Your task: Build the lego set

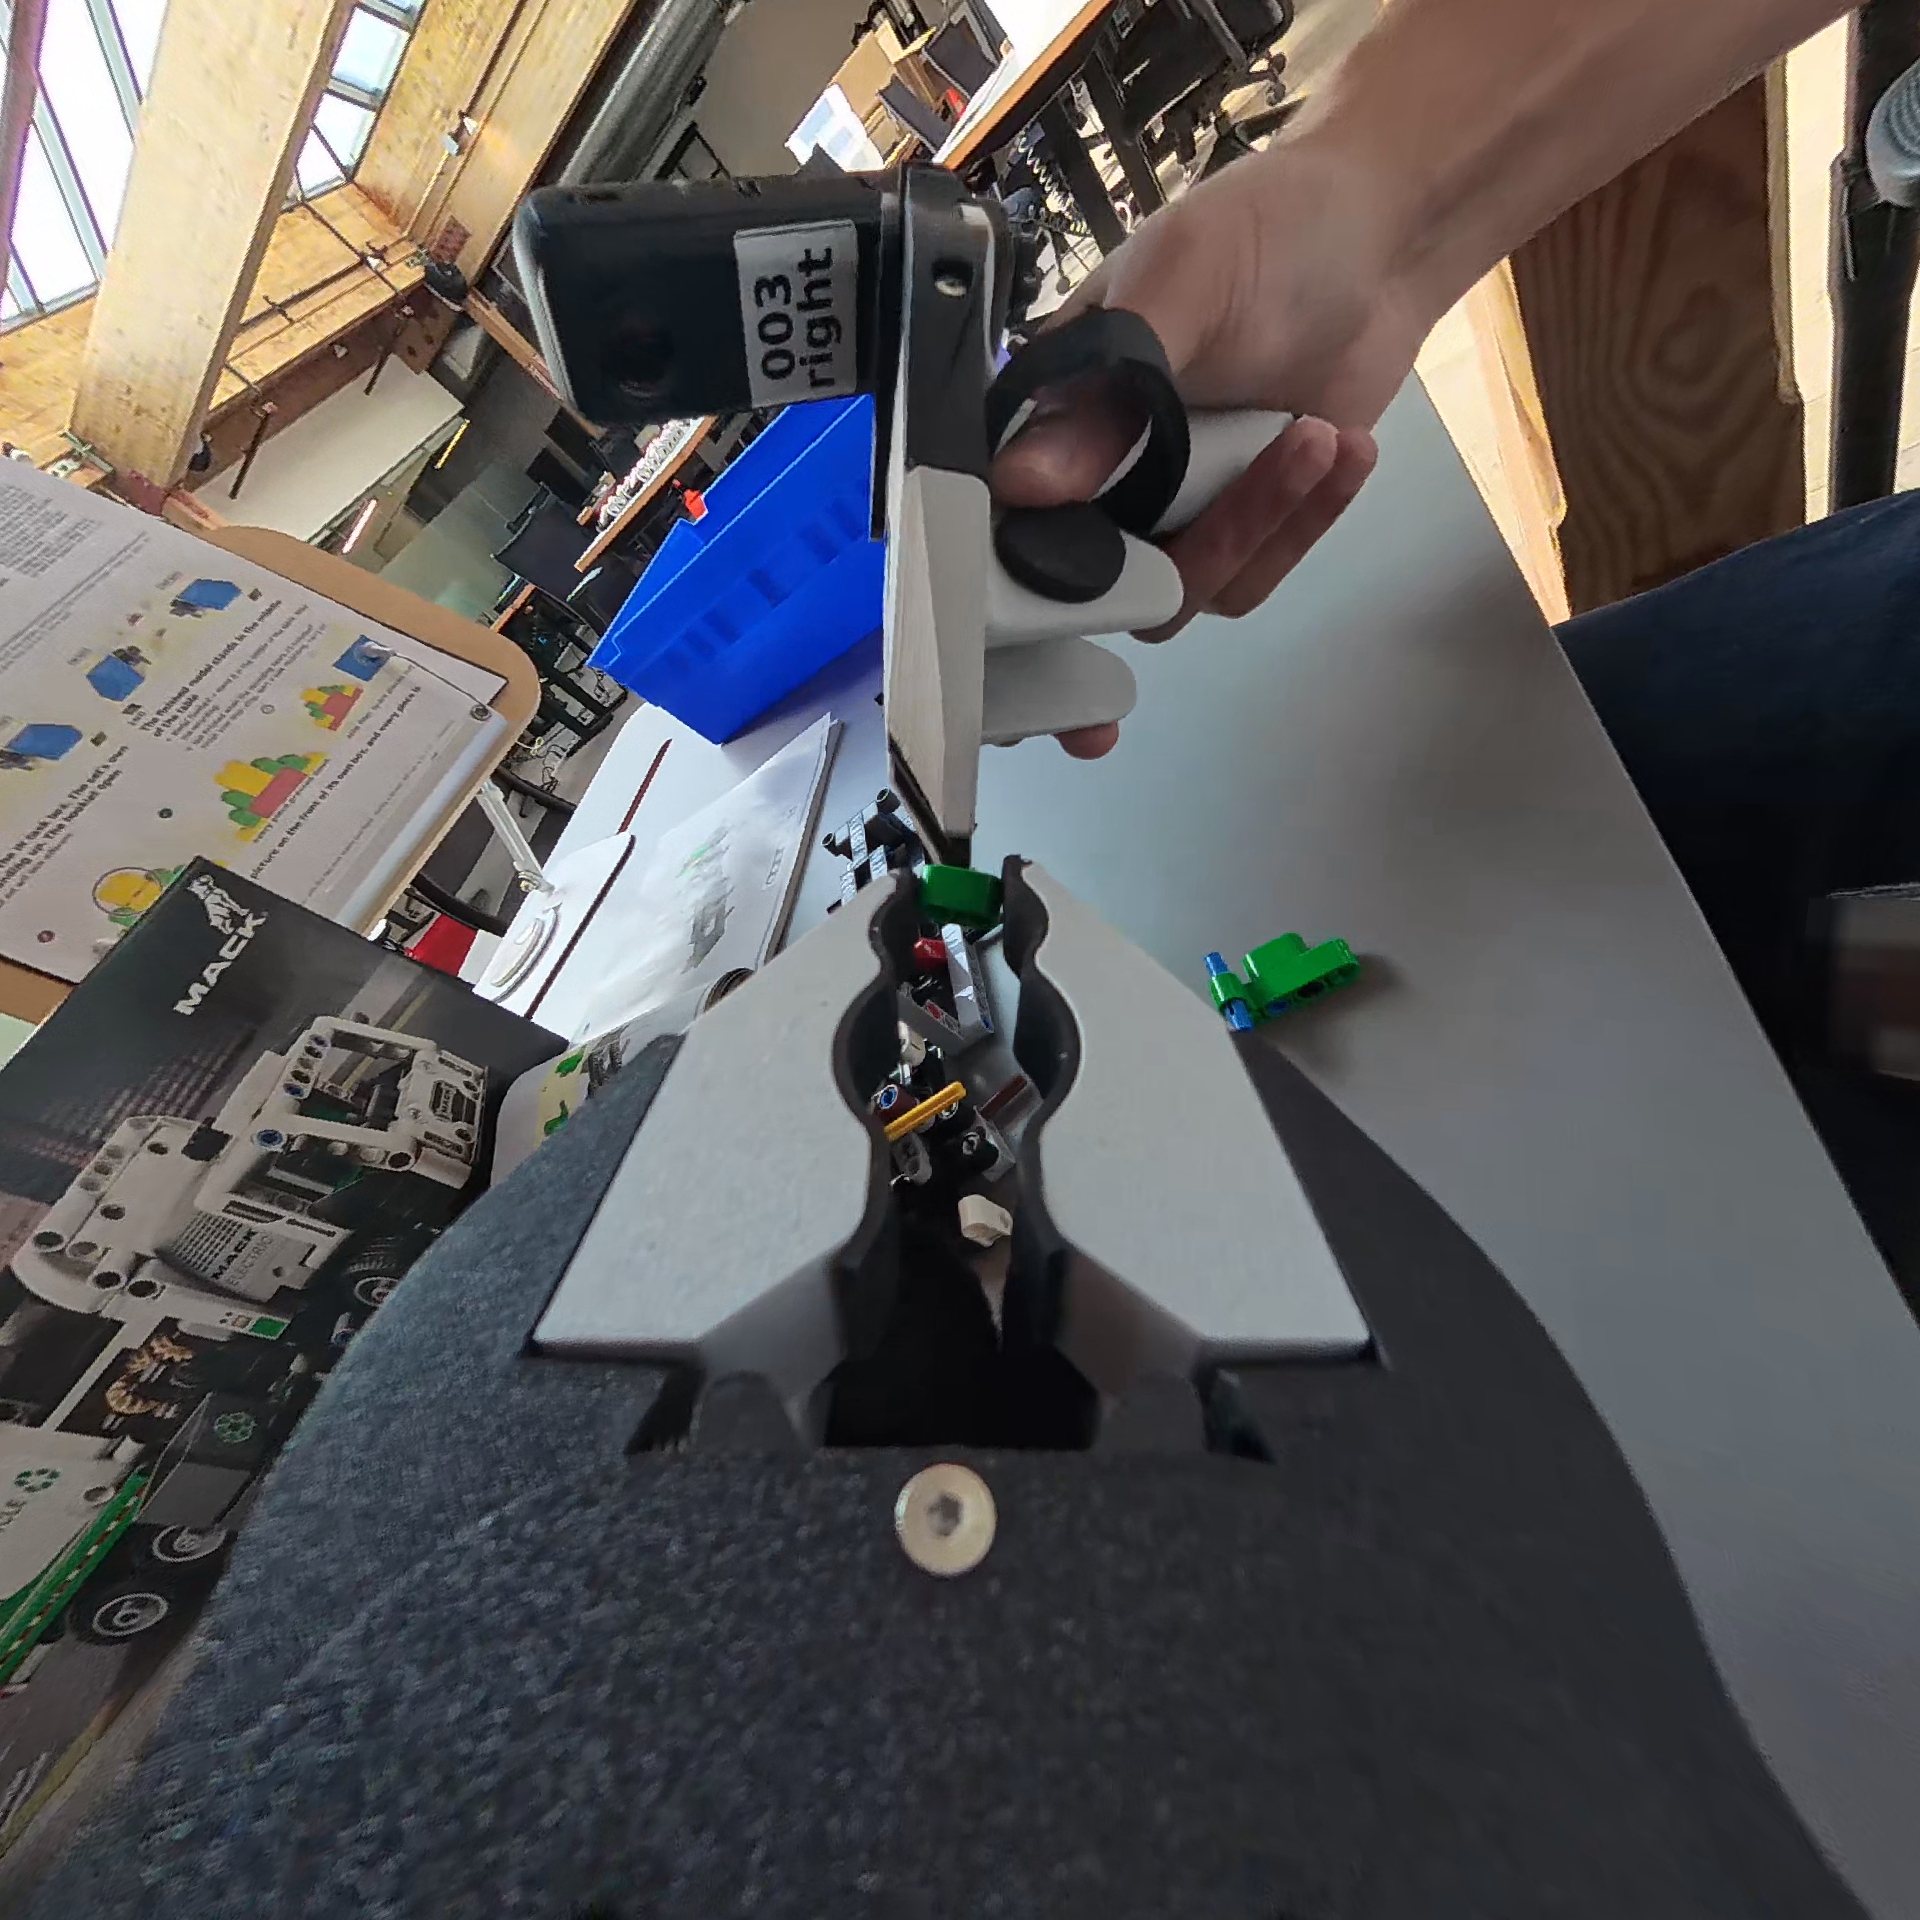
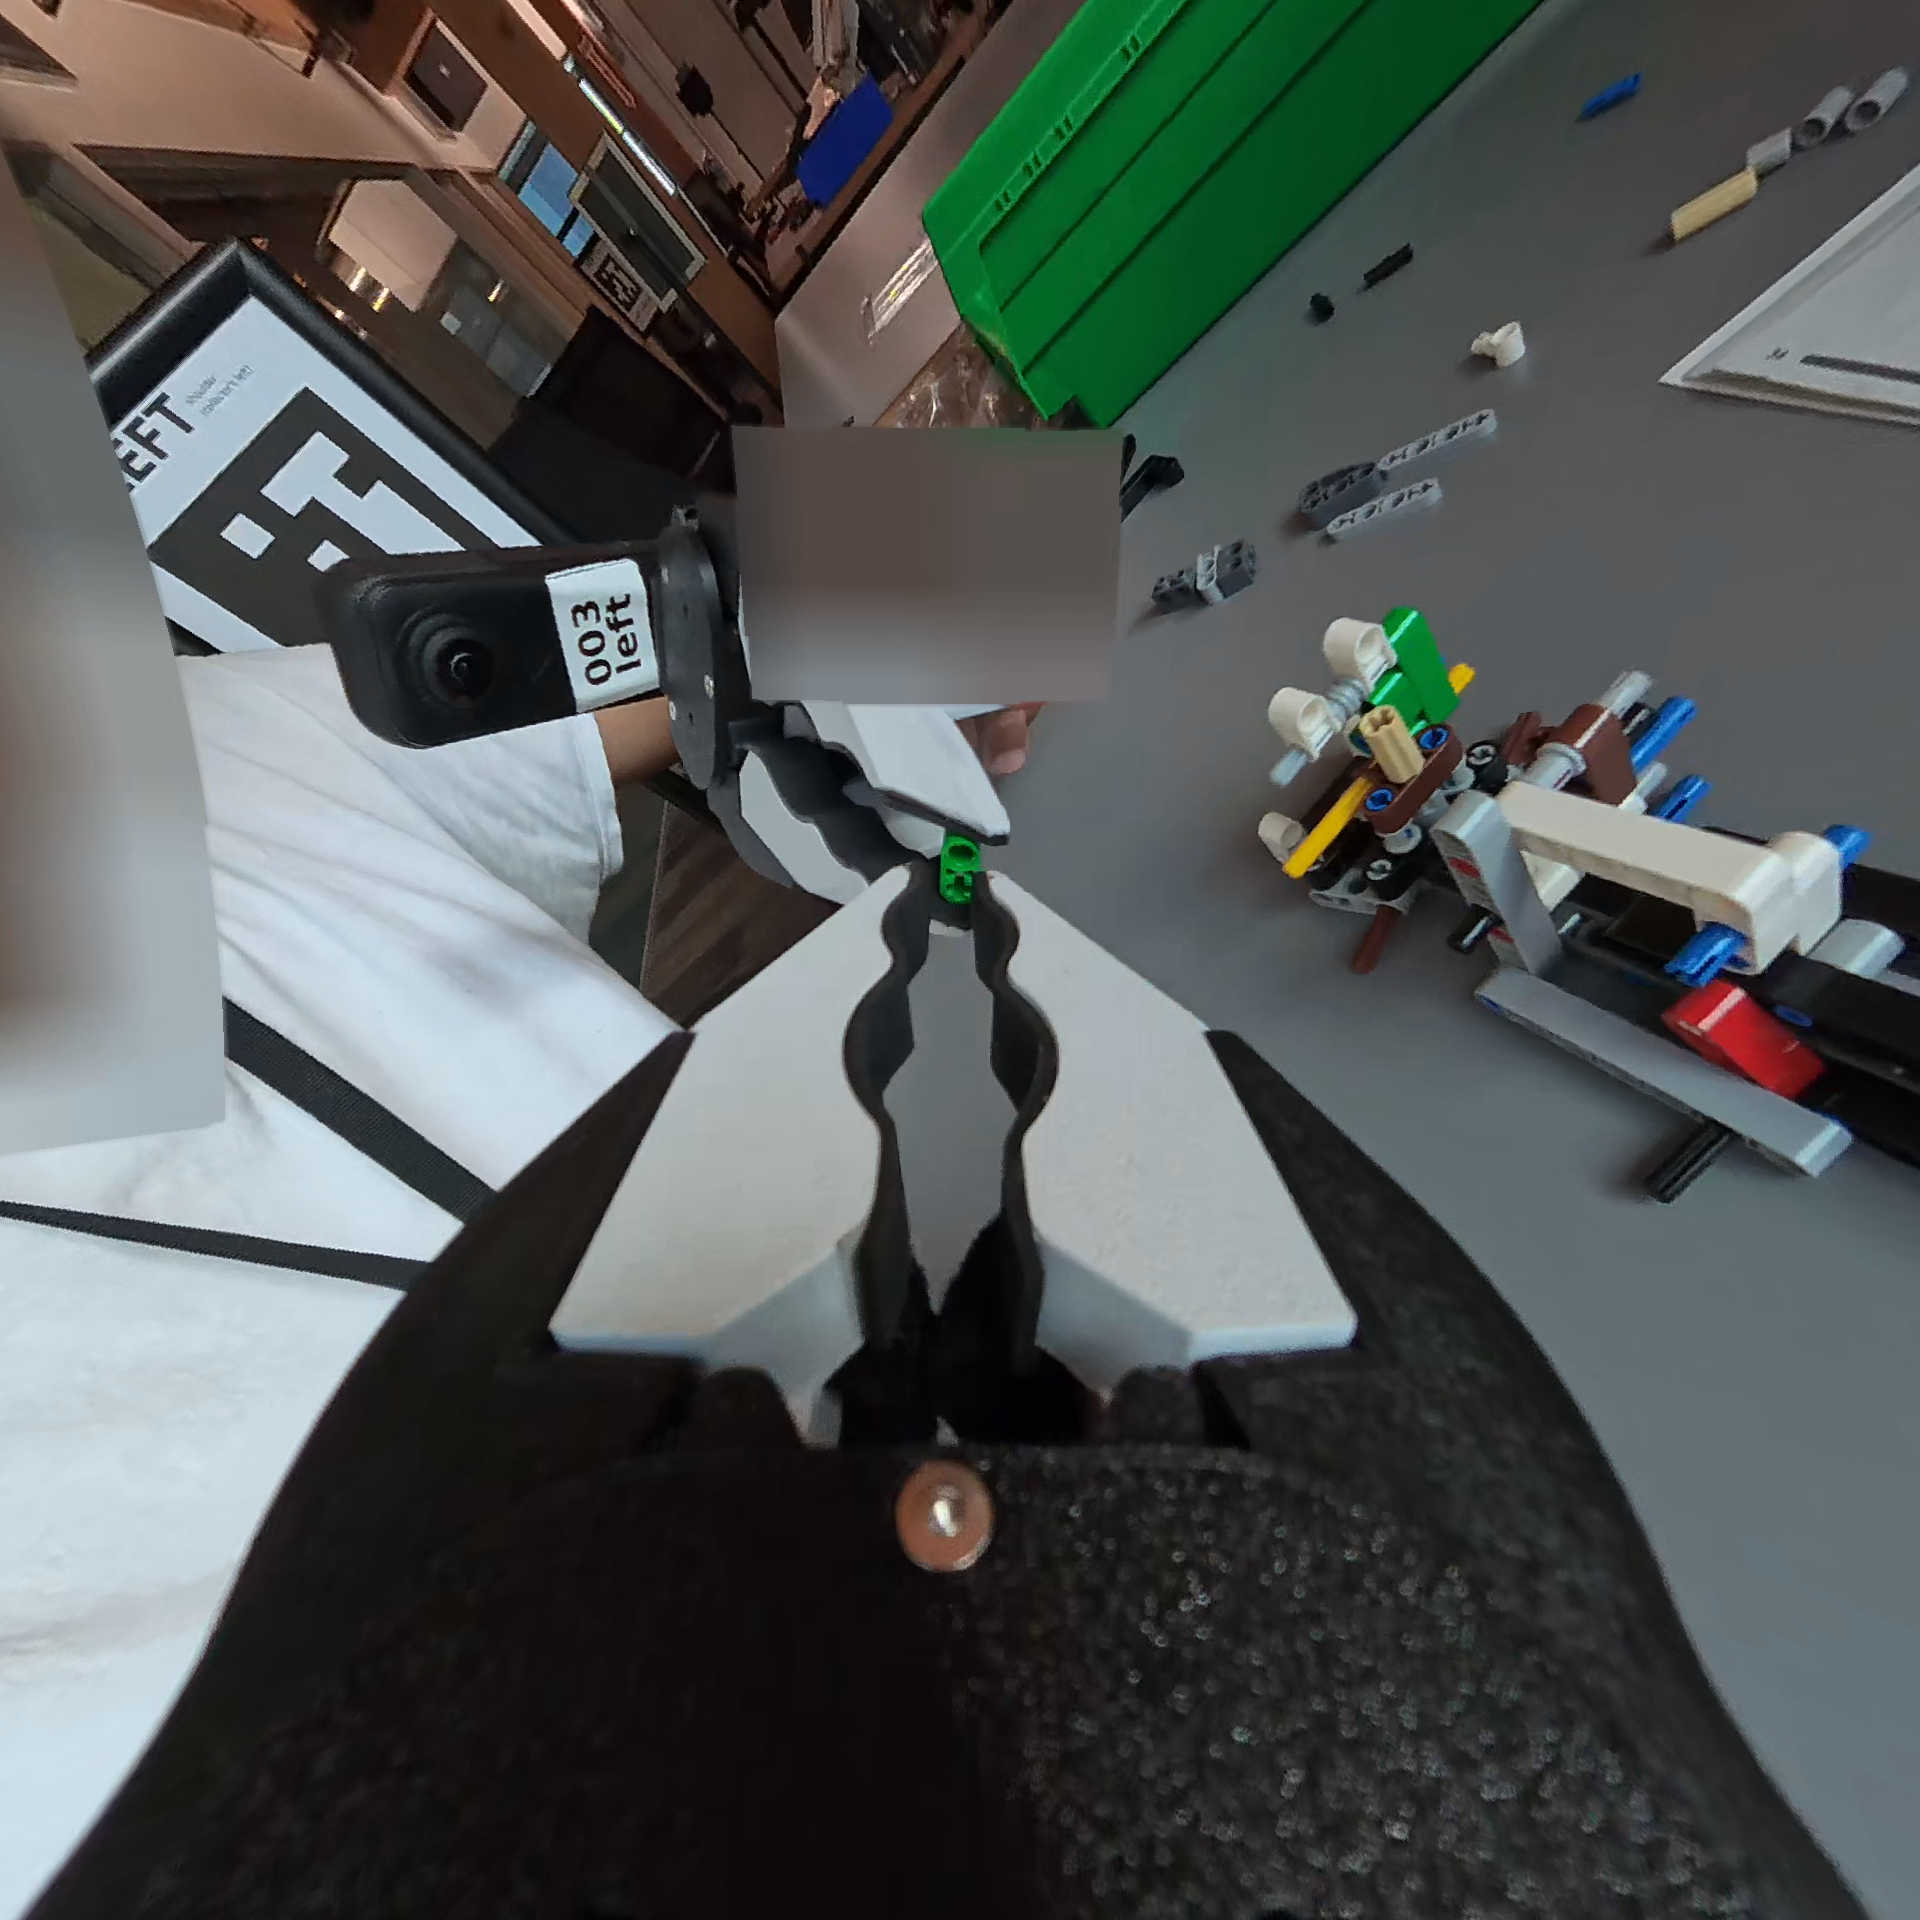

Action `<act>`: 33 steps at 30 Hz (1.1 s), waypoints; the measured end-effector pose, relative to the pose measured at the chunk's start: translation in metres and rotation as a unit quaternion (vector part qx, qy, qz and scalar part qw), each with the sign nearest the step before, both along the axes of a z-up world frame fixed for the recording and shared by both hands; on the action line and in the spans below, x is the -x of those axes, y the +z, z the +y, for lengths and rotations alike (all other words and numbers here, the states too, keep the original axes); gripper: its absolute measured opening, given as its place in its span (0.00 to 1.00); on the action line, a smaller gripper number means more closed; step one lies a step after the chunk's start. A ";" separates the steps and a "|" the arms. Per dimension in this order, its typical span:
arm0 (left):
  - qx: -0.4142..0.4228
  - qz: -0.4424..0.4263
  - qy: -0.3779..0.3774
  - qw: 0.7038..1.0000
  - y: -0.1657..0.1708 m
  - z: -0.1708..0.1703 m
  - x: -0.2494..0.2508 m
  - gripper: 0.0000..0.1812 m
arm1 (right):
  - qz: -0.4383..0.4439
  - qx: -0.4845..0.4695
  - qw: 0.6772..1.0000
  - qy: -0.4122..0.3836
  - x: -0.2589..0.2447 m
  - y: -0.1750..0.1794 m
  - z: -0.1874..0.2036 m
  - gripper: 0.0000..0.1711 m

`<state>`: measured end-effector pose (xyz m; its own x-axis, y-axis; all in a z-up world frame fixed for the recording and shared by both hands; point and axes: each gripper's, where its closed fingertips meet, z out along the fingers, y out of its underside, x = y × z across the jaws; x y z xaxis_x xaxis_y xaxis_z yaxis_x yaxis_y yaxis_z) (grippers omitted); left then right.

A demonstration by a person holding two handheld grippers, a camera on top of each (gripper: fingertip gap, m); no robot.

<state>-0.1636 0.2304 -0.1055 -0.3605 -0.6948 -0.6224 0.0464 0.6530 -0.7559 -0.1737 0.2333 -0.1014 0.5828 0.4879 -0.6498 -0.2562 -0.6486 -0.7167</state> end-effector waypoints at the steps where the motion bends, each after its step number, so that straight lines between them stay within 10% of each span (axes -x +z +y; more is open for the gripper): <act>1: 0.000 0.000 0.003 1.000 0.000 0.001 -0.001 0.08 | -0.006 -0.005 1.000 -0.003 -0.001 0.000 0.000 0.04; 28: 0.014 0.008 0.011 1.000 -0.003 0.001 -0.005 0.08 | -0.017 -0.029 0.999 -0.031 0.001 -0.006 0.006 0.03; 33: 0.016 0.111 -0.042 0.993 -0.035 -0.008 0.002 0.09 | -0.220 -0.017 0.975 -0.001 -0.018 -0.031 -0.008 0.03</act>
